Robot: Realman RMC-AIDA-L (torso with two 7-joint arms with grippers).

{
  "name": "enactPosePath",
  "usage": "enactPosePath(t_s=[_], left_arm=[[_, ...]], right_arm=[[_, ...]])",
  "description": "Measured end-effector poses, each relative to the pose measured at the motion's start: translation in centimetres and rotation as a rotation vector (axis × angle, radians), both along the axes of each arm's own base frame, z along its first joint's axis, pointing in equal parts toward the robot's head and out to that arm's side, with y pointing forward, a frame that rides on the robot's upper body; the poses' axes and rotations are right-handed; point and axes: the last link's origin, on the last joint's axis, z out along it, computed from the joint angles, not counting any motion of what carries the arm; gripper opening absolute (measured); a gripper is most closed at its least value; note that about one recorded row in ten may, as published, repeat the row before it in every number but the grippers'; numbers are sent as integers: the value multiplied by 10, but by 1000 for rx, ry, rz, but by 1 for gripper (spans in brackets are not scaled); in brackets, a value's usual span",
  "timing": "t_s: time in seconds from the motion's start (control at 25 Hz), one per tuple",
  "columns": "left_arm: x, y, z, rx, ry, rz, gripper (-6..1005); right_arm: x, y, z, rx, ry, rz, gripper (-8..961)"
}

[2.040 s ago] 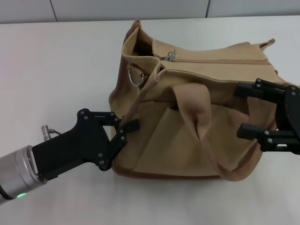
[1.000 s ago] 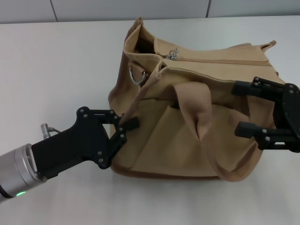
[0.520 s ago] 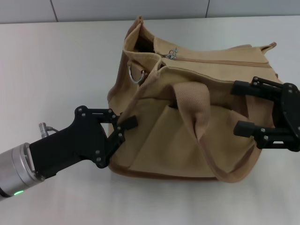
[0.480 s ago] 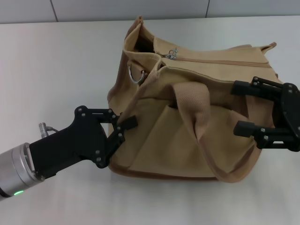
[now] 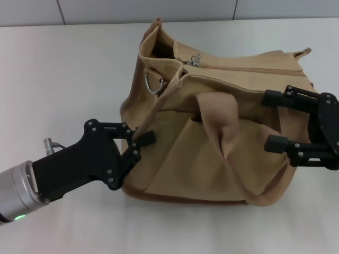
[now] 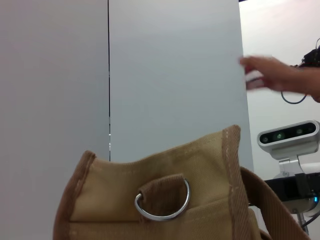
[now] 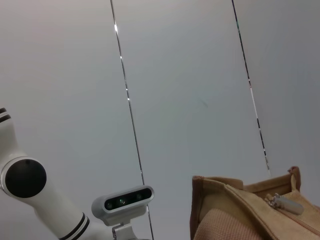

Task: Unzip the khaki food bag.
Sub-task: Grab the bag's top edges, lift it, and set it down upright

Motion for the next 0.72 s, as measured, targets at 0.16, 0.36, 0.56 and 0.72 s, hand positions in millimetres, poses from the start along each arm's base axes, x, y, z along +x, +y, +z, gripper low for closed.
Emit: enactPosePath(t_s=[0.16, 0.36, 0.56, 0.72], left_arm=[[0, 0, 2, 7, -2, 1, 60], [1, 3, 6, 4, -7, -6, 60], [4, 6, 11, 2, -12, -21, 60], [10, 16, 23, -5, 7, -64, 61]], right_arm=[[0, 0, 0, 2, 1, -1, 838], [1, 1, 6, 28, 20, -8, 838], [1, 2, 18, 84, 69, -11, 838], [-7, 18, 28, 176, 98, -9, 838]])
